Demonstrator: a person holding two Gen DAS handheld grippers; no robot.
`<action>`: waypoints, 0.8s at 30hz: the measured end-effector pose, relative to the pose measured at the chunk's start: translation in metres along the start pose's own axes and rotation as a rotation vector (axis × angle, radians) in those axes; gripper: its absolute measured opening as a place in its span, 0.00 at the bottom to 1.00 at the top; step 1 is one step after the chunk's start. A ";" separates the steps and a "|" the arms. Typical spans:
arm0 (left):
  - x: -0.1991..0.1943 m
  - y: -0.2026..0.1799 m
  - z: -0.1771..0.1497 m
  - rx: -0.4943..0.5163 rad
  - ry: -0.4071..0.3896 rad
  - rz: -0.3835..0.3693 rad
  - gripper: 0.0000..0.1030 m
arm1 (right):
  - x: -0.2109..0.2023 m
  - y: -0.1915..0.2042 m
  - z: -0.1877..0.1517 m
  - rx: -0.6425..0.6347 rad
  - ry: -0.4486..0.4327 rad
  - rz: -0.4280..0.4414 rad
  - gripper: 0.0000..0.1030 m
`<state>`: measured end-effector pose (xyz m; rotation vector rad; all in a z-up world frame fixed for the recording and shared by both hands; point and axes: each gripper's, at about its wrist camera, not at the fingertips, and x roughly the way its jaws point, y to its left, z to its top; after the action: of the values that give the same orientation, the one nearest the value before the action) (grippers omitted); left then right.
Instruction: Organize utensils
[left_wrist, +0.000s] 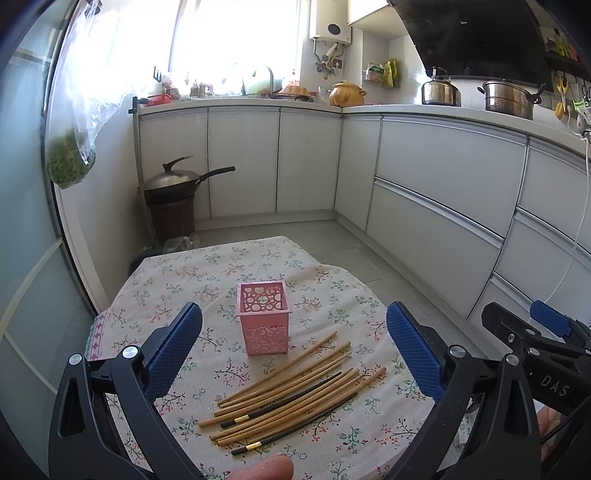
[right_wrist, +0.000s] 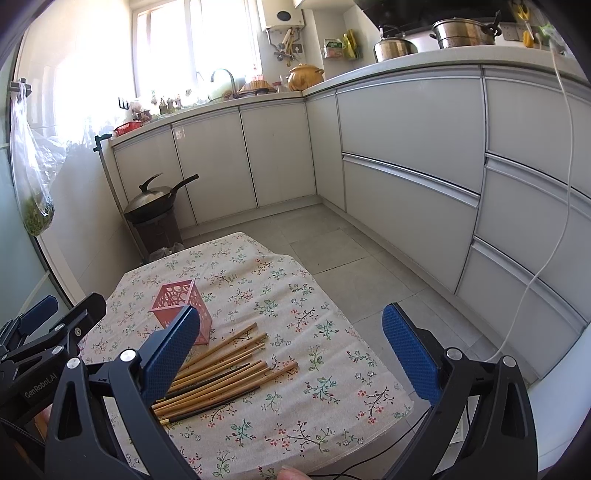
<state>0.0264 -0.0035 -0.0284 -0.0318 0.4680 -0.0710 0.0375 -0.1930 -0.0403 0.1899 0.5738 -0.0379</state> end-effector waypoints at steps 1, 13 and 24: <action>0.001 0.000 0.001 -0.001 0.006 0.002 0.93 | 0.000 0.000 -0.001 0.003 0.001 -0.001 0.94; 0.104 -0.024 -0.044 0.162 0.553 -0.211 0.93 | 0.030 -0.069 -0.001 0.395 0.217 0.095 0.94; 0.178 -0.086 -0.063 0.309 0.761 -0.498 0.87 | 0.054 -0.121 -0.021 0.703 0.399 0.251 0.94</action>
<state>0.1514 -0.1038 -0.1603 0.1900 1.1975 -0.6595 0.0613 -0.3066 -0.1072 0.9680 0.9159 0.0449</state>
